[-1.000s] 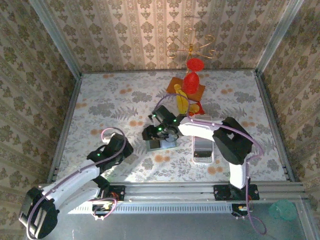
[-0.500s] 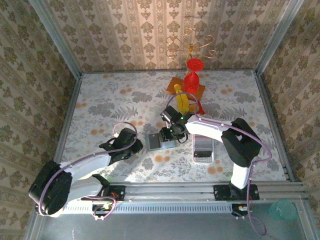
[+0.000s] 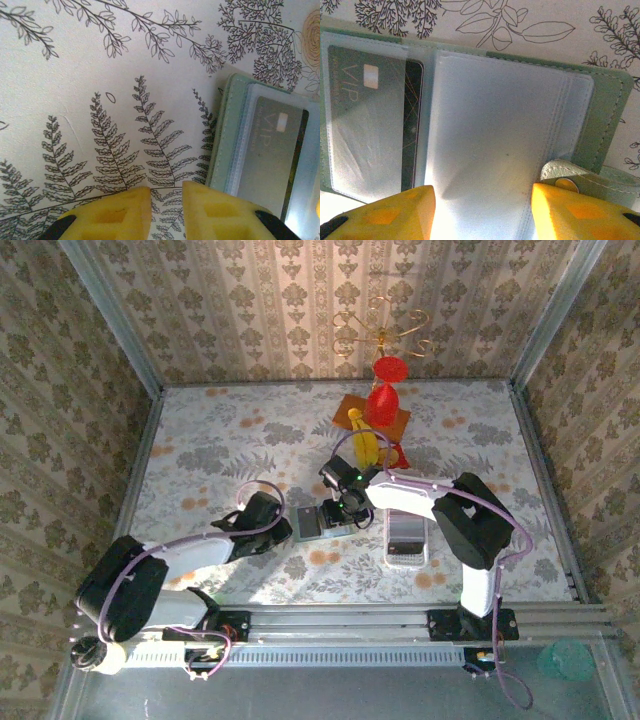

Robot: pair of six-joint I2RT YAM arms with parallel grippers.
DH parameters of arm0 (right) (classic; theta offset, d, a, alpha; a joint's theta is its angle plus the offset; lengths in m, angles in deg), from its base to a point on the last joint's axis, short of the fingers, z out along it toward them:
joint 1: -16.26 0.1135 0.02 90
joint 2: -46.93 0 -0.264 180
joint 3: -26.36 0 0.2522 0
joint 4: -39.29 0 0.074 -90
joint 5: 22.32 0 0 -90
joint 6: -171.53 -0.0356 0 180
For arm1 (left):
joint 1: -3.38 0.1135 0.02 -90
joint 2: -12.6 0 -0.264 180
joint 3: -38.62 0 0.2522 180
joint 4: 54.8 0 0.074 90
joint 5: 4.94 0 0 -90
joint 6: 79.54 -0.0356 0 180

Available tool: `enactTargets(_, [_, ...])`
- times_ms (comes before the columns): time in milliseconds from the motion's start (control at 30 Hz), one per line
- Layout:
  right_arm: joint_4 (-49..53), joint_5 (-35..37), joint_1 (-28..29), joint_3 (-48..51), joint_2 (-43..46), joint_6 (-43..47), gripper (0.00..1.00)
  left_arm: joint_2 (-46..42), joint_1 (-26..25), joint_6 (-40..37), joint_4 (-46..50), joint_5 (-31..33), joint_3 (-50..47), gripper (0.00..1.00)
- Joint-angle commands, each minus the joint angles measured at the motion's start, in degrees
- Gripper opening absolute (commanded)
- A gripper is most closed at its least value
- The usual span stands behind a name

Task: Put the credit cards into the card holder
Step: Flip over the card slot in the card holder.

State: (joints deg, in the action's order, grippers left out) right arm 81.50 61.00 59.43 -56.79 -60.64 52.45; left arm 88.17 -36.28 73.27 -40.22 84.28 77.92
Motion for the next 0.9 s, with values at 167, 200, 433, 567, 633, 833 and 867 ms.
enactTargets(167, [-2.78, -6.16, 0.37, -0.83, -0.71, -3.53, 0.55, 7.3, -0.8, 1.26, -10.0, -4.76, 0.76, 0.2])
enactTargets(200, [-3.22, -6.71, 0.37, -0.92, -0.58, -4.01, 0.55, 7.37, -0.93, 1.35, -10.0, -4.75, 0.67, 0.2])
enactTargets(433, [-5.32, -8.57, 0.25, -0.95, 0.16, -6.02, 0.56, 7.22, -1.3, 1.66, -10.13, -4.65, -0.03, 0.18])
enactTargets(567, [-7.43, -10.19, 0.2, -0.32, 0.96, -7.62, 0.58, 7.13, -1.47, 1.82, -10.14, -4.5, -0.23, 0.18])
enactTargets(633, [-8.61, -11.36, 0.14, -0.18, 1.24, -8.55, 0.58, 7.12, -1.5, 1.88, -10.15, -4.41, -0.25, 0.17])
enactTargets(833, [-9.52, -12.55, 0.09, -0.75, 1.2, -9.47, 0.58, 6.88, -1.62, 2.08, -10.05, -4.02, -0.49, 0.16])
enactTargets(867, [-9.76, -12.86, 0.02, -0.75, 1.06, -9.71, 0.58, 6.78, -1.58, 2.06, -9.97, -3.91, -0.49, 0.16])
